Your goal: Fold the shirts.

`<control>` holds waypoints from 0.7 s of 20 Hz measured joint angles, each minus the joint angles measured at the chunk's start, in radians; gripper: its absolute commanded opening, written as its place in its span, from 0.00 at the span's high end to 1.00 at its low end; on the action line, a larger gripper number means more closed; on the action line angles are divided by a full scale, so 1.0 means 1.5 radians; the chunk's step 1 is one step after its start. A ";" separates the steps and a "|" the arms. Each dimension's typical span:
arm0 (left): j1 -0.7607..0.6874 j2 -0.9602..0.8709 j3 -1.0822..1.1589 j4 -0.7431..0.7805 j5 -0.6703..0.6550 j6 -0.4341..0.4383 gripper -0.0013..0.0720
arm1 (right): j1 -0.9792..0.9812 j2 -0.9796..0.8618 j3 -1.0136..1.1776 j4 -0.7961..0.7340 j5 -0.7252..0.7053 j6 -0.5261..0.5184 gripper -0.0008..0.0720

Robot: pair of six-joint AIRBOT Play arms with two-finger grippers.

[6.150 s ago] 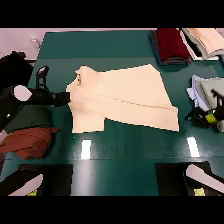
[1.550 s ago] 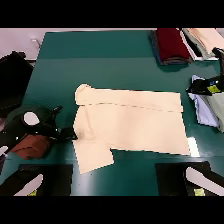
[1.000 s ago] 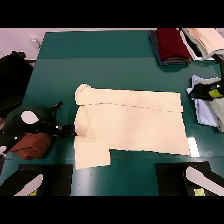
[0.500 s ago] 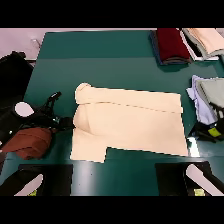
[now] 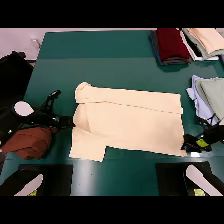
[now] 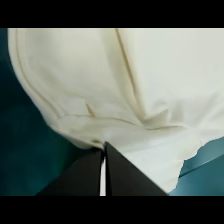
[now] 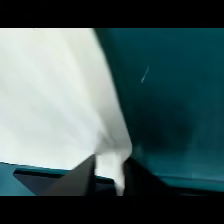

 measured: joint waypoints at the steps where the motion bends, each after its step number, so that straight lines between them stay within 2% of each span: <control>1: 0.000 0.001 0.007 0.001 -0.004 0.003 0.96 | 0.024 0.000 0.007 0.000 -0.008 0.000 0.96; 3: 0.000 0.009 0.026 0.004 -0.021 0.006 0.96 | 0.064 0.000 0.038 0.002 -0.017 0.000 0.96; 6: 0.000 0.051 0.054 0.012 -0.045 0.003 0.96 | 0.107 0.000 0.099 0.002 0.022 0.000 0.96; 14: 0.000 0.191 0.080 0.102 -0.217 -0.085 0.96 | 0.175 0.001 0.250 -0.002 0.111 0.003 0.96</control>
